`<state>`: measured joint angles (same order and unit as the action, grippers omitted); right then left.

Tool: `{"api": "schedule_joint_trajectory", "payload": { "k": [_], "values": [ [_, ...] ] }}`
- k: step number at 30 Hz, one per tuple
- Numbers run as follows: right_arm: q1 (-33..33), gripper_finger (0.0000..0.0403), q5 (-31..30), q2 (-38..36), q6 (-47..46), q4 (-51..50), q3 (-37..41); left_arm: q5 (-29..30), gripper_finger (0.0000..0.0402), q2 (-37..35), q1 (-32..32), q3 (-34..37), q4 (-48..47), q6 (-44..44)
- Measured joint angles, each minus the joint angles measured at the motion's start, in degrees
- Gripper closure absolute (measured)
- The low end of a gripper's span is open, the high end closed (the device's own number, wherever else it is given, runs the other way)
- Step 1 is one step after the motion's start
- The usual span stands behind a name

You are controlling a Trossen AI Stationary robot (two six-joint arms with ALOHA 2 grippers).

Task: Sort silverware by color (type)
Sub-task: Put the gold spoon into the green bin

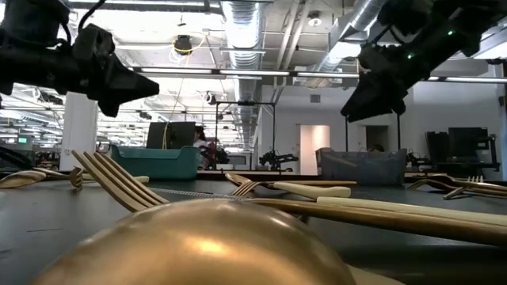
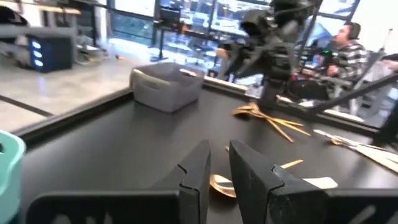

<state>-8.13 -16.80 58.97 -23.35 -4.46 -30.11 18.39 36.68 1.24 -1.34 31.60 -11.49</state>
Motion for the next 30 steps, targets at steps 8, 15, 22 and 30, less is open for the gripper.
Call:
{"api": "schedule_joint_trajectory", "payload": {
  "k": [8,15,22,30],
  "values": [
    [11.09,0.0203,-5.81,7.35,1.04,12.26,0.00,1.91,0.0290,13.06,-1.78,-6.47,-1.21,0.29],
    [14.81,0.0216,-5.66,17.16,-0.28,19.87,-0.02,1.81,0.0265,26.12,-2.08,-12.94,-1.12,1.81],
    [13.88,0.0236,-5.28,24.72,-7.89,28.88,-0.10,1.44,0.0264,34.03,-2.06,-19.38,-1.23,7.40],
    [16.89,0.0239,0.29,35.36,-10.12,29.30,-4.35,3.21,0.0264,38.43,-2.06,-23.40,-1.07,10.90]
  ]
}}
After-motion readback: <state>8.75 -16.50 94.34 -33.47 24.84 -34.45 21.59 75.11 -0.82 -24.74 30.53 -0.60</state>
